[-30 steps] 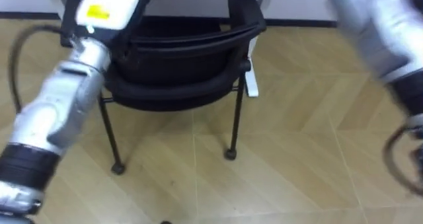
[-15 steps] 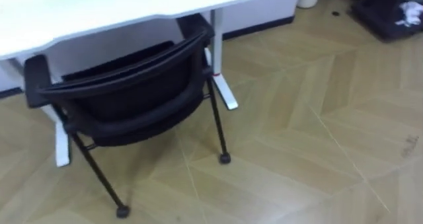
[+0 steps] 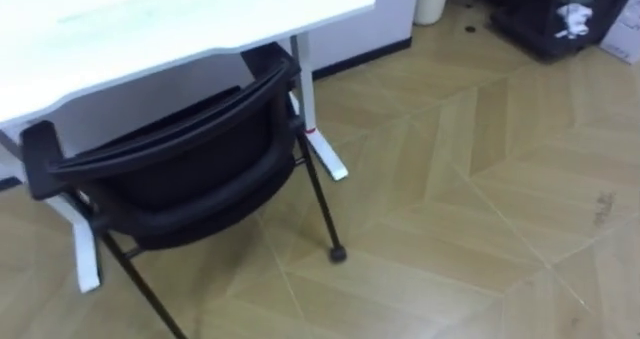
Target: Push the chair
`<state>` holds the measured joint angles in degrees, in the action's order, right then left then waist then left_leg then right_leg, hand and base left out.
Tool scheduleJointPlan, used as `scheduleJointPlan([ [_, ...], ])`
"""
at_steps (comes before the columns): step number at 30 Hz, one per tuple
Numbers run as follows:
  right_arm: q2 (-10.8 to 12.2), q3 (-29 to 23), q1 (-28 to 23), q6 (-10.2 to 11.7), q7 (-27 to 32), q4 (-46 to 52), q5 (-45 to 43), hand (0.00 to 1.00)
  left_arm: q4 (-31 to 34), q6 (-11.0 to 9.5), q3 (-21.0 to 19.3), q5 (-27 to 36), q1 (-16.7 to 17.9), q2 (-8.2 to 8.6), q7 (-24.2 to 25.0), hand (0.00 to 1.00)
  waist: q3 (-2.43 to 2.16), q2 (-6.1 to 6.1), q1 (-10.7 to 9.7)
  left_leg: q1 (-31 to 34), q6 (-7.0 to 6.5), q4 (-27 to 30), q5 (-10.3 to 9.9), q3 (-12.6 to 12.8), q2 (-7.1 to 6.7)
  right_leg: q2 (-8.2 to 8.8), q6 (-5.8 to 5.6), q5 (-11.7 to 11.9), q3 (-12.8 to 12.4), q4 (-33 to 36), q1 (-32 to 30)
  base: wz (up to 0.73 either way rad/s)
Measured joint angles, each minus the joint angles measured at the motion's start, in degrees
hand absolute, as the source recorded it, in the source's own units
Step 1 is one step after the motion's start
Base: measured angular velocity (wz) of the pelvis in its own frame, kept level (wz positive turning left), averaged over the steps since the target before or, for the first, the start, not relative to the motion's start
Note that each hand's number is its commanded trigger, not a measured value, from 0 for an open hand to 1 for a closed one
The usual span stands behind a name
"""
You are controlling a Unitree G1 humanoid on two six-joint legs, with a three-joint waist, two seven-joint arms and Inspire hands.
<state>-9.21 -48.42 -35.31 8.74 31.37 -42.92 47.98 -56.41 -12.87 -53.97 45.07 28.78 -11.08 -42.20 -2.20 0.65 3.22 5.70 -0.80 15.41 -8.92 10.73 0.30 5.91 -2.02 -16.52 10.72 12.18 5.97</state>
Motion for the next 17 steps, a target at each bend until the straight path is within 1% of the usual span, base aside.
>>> scheduleJointPlan([
  [1, 3.43, 4.89, 0.02, -0.1, -3.3, -9.04, -0.1, 0.0, -7.43, 0.03, 4.08, -0.04, 1.75, 2.99, 3.43, 0.0, -0.05, -0.06, -0.03, -0.84, 0.18, 0.15, -0.22, 0.55, 0.15, 0.13, 0.42, -0.08, -0.78, 0.82, 0.16, -0.19],
  [2, 5.12, 6.73, 0.33, -0.13, -4.89, -13.2, -0.28, 0.0, -10.32, 0.34, 5.98, -0.19, 2.41, 4.67, 5.08, 0.0, -0.1, 0.0, -0.05, -1.13, 0.33, 0.64, -0.36, 0.8, 0.29, 0.12, 0.61, 0.02, -1.09, 1.0, 0.27, -0.26],
  [3, 7.89, 8.75, 1.77, -0.34, -7.67, -20.25, -1.65, 0.0, -14.53, 2.02, 9.31, -0.92, 3.44, 7.94, 8.06, 0.0, -0.03, 0.16, -0.58, -1.17, 0.9, 2.34, -0.92, 0.53, 0.66, 0.21, 0.9, 0.28, -0.49, 1.13, 0.59, -0.18],
  [4, 9.75, 9.53, 3.42, -1.52, -9.44, -25.71, -4.67, 0.0, -17.7, 4.42, 12.13, -2.37, 4.04, 10.2, 11.0, 0.0, 0.04, 0.25, -1.9, -0.86, 1.43, 4.18, -1.75, 0.24, 1.14, 0.02, 0.96, 0.2, 0.15, 1.11, 1.05, -0.1],
  [5, 10.21, 9.87, 4.11, -2.22, -10.1, -27.77, -5.98, 0.0, -19.62, 5.49, 13.3, -3.23, 3.82, 10.49, 12.72, 0.0, 0.03, 0.25, -2.55, -0.76, 1.29, 4.55, -1.85, 0.06, 1.2, -0.1, 0.78, 0.03, 0.2, 1.13, 1.36, 0.0],
  [6, 10.09, 10.88, 6.08, -3.65, -11.23, -31.2, -7.87, 0.0, -22.42, 7.16, 14.92, -4.69, 2.95, 10.45, 16.09, 0.0, 0.08, 0.11, -3.32, -0.72, 1.21, 4.33, -2.24, -0.22, 1.13, -0.11, 0.24, -0.44, 0.42, 1.44, 1.63, 0.11],
  [7, 9.22, 12.33, 7.64, -4.57, -12.59, -33.44, -8.61, 0.0, -23.59, 7.54, 17.12, -5.24, 2.18, 10.05, 19.48, 0.0, 0.13, 0.12, -4.09, -0.37, 0.98, 4.42, -2.41, -0.79, 0.9, -0.12, 0.06, -0.61, 0.64, 1.46, 1.68, 0.13],
  [8, 8.6, 13.51, 8.44, -4.93, -13.29, -34.13, -9.06, 0.0, -23.62, 7.56, 18.32, -5.75, 1.85, 9.82, 21.0, 0.0, 0.16, 0.14, -4.43, -0.26, 0.97, 4.43, -2.4, -1.1, 0.72, -0.05, -0.07, -0.52, 0.77, 1.44, 1.69, 0.1],
  [9, 7.13, 16.2, 10.13, -5.14, -14.57, -35.55, -9.54, 0.0, -23.39, 7.55, 21.33, -7.39, 0.99, 9.04, 23.55, 0.0, 0.2, 0.21, -4.65, -0.2, 0.89, 4.42, -2.35, -1.92, 0.24, 0.07, -0.36, -0.27, 0.81, 1.27, 1.69, 0.08],
  [10, 5.77, 19.45, 11.97, -5.41, -15.37, -36.27, -9.78, 0.0, -23.28, 7.86, 25.08, -9.12, -0.46, 7.69, 25.37, 0.0, 0.23, 0.18, -4.66, -0.06, 0.68, 4.38, -2.19, -2.08, 0.07, 0.07, -0.69, 0.02, 0.78, 1.15, 1.69, 0.07],
  [11, 5.08, 21.08, 12.97, -5.71, -15.63, -36.5, -10.22, 0.0, -23.0, 8.0, 26.94, -10.02, -1.21, 7.05, 26.14, 0.0, 0.25, 0.14, -4.55, 0.04, 0.71, 4.38, -2.14, -2.08, 0.03, 0.05, -0.87, 0.22, 0.58, 1.13, 1.65, 0.07],
  [12, 3.61, 23.89, 15.19, -6.2, -16.1, -36.99, -10.8, 0.0, -21.99, 8.47, 30.28, -11.78, -2.72, 6.13, 27.54, 0.0, 0.25, 0.13, -4.55, 0.23, 0.74, 4.42, -2.1, -1.99, -0.09, 0.18, -0.59, 0.81, 0.44, 1.04, 1.57, 0.1],
  [13, 2.43, 26.04, 17.19, -6.37, -16.72, -36.91, -12.0, 0.0, -19.91, 9.51, 33.04, -14.23, -4.28, 5.4, 28.56, 0.0, 0.25, 0.14, -4.87, 0.83, 0.68, 5.03, -2.07, -2.12, -0.08, 0.26, -0.24, 1.46, 0.87, 0.78, 1.51, 0.13],
  [14, 2.06, 26.66, 18.1, -6.4, -17.19, -36.89, -12.34, 0.0, -19.0, 10.14, 34.06, -15.64, -4.97, 5.13, 29.03, 0.0, 0.25, 0.12, -5.04, 1.09, 0.63, 5.5, -2.1, -2.22, -0.08, 0.29, -0.28, 1.59, 1.29, 0.66, 1.45, 0.15],
  [15, 1.88, 26.94, 19.59, -6.43, -17.75, -36.27, -12.4, 0.0, -17.42, 11.02, 35.59, -17.74, -6.43, 4.79, 29.92, 0.0, 0.35, -0.05, -5.11, 1.42, 0.12, 6.09, -1.82, -2.22, -0.1, 0.35, -0.39, 1.67, 1.76, 0.56, 1.48, 0.12],
  [16, 2.0, 27.18, 20.42, -7.12, -17.9, -34.78, -12.16, 0.0, -16.04, 11.87, 36.79, -19.06, -7.6, 4.6, 30.65, 0.0, 0.58, -0.42, -5.17, 1.45, 0.05, 5.77, -1.78, -2.36, -0.49, 0.03, -0.66, 1.67, 1.69, 0.22, 1.91, 0.12],
  [17, 2.21, 27.51, 20.64, -7.41, -18.21, -34.4, -11.99, 0.0, -15.55, 12.24, 37.33, -19.83, -8.15, 4.56, 30.86, 0.0, 0.73, -0.65, -5.44, 1.2, -0.03, 5.5, -1.74, -2.63, -0.78, 0.03, -0.83, 1.64, 1.56, -0.07, 2.21, 0.09],
])
